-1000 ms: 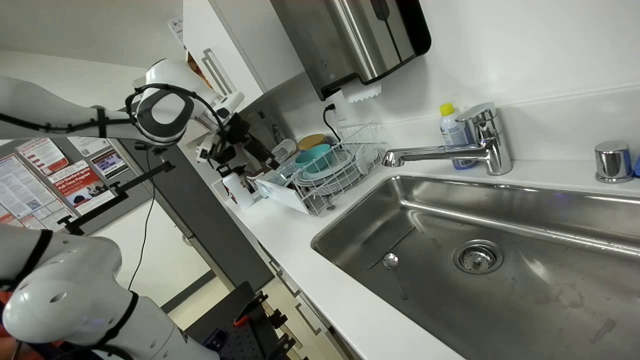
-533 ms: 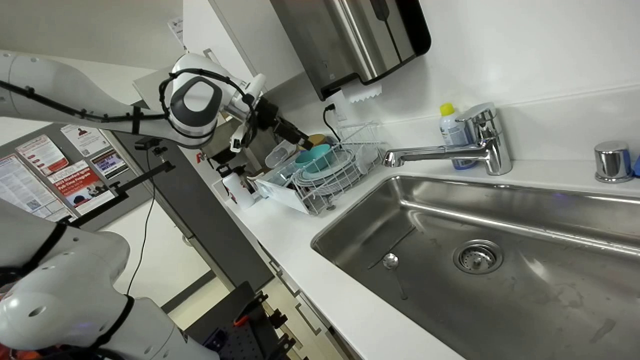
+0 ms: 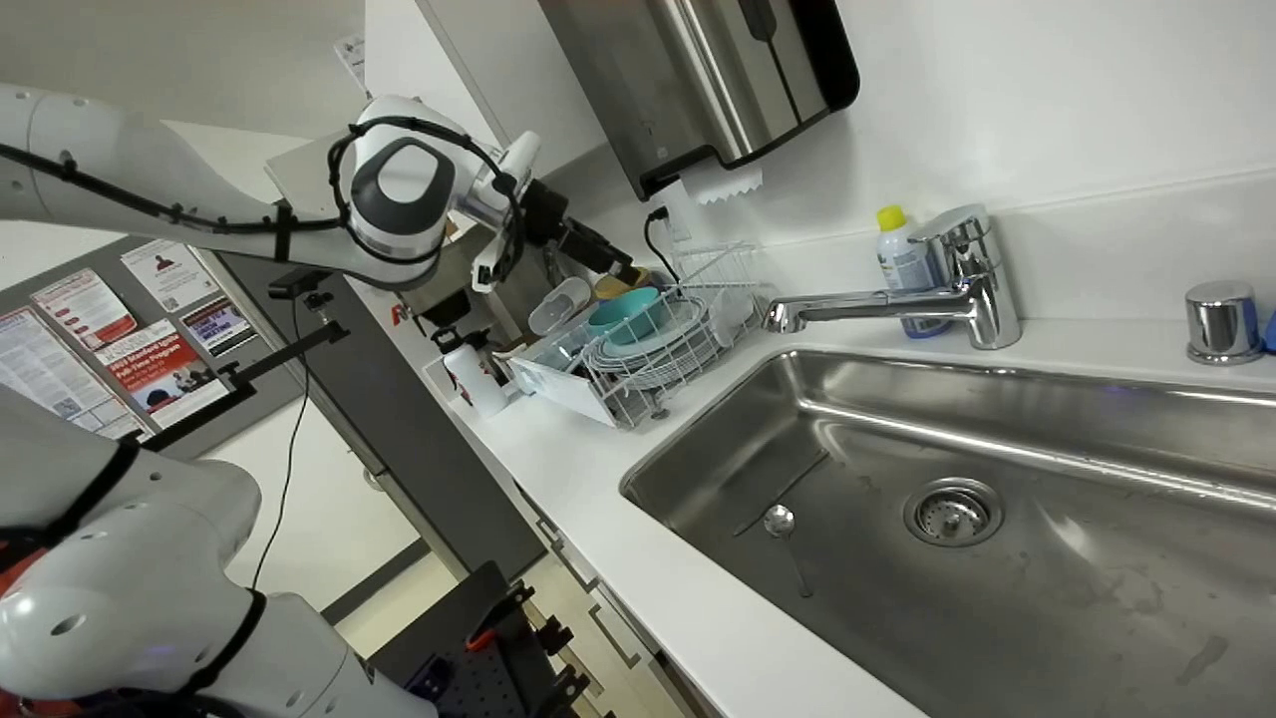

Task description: Turn the tap nozzle to the right

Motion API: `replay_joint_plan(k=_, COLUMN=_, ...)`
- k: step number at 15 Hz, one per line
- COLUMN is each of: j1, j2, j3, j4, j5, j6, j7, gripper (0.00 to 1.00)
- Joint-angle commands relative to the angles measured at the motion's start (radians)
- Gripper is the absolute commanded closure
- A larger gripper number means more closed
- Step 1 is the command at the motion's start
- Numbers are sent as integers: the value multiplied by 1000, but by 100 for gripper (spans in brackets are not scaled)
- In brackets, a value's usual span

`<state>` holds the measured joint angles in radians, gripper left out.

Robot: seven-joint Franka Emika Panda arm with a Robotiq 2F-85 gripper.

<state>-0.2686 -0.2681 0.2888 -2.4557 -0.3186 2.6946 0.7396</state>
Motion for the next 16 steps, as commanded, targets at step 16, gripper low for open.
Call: replay_joint_plan(k=16, j1=221, j2=501, j3=-325, j4=451, j5=60, j6=-127, j7=-67, gripper=0)
